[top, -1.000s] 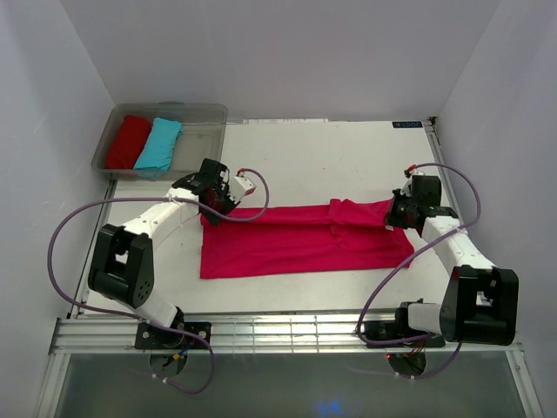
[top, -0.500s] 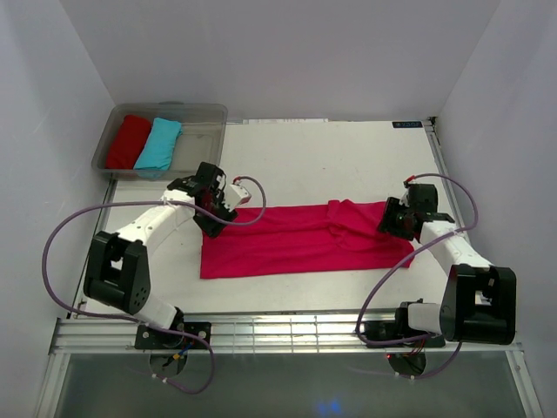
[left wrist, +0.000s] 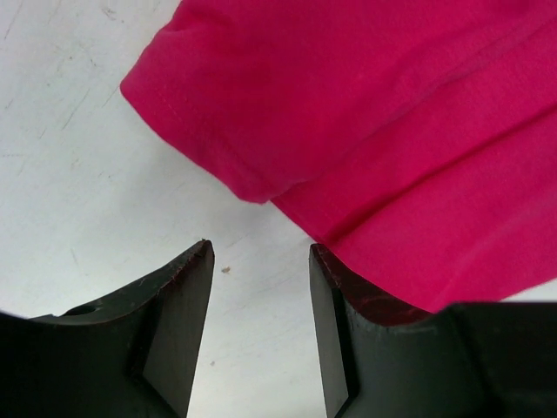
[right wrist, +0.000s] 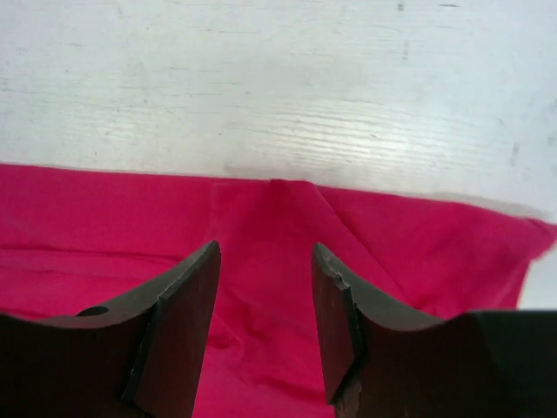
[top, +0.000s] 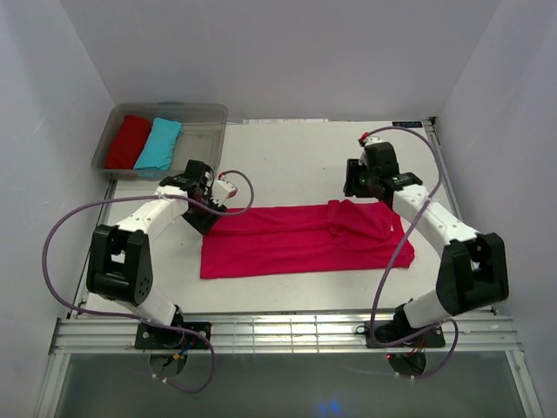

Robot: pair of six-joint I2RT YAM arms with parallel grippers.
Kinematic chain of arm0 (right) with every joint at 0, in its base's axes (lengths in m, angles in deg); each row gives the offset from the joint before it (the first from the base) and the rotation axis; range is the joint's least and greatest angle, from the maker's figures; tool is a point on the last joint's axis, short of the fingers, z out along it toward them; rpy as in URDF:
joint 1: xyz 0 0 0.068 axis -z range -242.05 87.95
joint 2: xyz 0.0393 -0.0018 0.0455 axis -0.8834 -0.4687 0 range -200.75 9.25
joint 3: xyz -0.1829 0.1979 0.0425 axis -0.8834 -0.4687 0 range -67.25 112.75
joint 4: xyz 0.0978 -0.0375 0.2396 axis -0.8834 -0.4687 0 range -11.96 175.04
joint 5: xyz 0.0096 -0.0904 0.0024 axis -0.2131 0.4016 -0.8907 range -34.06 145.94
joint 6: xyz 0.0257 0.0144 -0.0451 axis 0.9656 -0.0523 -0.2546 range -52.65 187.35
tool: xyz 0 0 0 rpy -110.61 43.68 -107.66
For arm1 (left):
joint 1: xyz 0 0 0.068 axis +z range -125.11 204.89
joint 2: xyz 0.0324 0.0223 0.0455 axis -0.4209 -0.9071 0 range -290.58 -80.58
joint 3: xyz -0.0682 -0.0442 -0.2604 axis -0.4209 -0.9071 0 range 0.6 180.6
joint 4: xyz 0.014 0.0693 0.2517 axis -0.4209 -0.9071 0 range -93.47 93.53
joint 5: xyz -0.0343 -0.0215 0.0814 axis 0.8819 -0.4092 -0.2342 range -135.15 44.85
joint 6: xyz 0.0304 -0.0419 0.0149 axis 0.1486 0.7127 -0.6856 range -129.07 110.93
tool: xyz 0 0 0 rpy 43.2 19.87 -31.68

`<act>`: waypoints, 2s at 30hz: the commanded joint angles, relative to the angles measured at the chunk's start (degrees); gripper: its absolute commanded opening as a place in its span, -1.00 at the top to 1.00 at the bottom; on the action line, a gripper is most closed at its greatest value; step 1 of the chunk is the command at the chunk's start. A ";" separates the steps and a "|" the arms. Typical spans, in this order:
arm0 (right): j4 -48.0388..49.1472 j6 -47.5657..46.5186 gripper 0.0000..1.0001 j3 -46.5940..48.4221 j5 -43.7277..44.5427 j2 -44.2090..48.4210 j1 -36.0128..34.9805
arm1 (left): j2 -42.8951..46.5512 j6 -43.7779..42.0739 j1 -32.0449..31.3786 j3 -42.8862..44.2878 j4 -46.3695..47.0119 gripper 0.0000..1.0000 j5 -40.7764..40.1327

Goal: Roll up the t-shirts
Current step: Fold the T-shirt at the center of the board.

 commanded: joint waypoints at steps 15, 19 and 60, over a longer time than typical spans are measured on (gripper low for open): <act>-4.36 3.20 0.08 16.46 5.05 -25.36 -6.80 | -5.30 2.03 -0.17 -3.86 10.64 0.13 2.80; -4.26 3.72 0.14 17.42 2.41 -27.20 -6.89 | -4.86 1.85 -0.17 -3.77 10.46 0.38 3.95; 2.94 21.21 0.84 -21.76 2.06 10.67 -15.76 | 0.95 -1.49 -0.17 -4.04 7.56 1.00 -4.58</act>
